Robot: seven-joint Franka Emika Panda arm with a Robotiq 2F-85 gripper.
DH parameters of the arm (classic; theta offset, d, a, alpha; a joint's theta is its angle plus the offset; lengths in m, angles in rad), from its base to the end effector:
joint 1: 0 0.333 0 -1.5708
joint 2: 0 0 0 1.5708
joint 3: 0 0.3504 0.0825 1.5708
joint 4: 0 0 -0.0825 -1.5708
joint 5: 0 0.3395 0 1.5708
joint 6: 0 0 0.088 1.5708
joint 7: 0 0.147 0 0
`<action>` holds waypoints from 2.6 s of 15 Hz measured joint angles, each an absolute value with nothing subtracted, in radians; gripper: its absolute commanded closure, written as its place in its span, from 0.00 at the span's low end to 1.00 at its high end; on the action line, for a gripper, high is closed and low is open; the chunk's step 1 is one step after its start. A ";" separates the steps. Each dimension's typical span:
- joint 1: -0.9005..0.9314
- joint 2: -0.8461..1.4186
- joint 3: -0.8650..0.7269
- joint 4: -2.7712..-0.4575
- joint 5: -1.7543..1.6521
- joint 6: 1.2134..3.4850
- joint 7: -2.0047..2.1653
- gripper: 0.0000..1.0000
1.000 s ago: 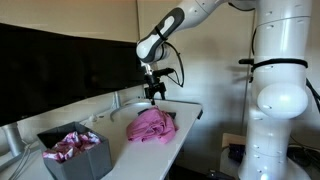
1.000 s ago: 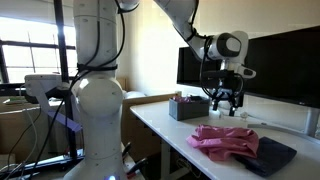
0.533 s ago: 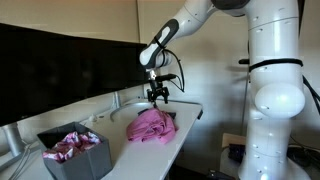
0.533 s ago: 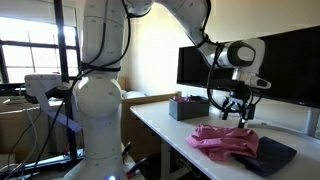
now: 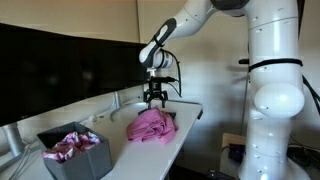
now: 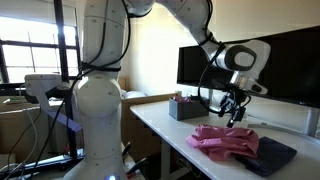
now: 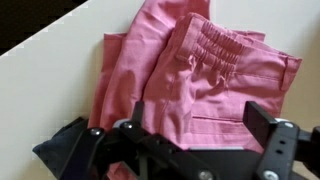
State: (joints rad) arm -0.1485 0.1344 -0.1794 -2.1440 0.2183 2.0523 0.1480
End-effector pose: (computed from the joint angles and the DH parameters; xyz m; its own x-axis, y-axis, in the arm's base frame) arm 0.4747 -0.1397 0.3504 0.8073 -0.5362 -0.2464 -0.5724 -0.8130 -0.1063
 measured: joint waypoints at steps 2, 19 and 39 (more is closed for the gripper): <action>-0.148 0.129 -0.177 -2.170 0.231 2.075 0.186 0.00; -0.190 0.000 -0.249 -2.373 0.217 2.207 0.298 0.00; -0.139 0.033 -0.146 -2.378 0.403 2.291 0.263 0.00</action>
State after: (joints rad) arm -0.1388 0.0330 -0.1460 -2.3778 0.4029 2.2906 0.2625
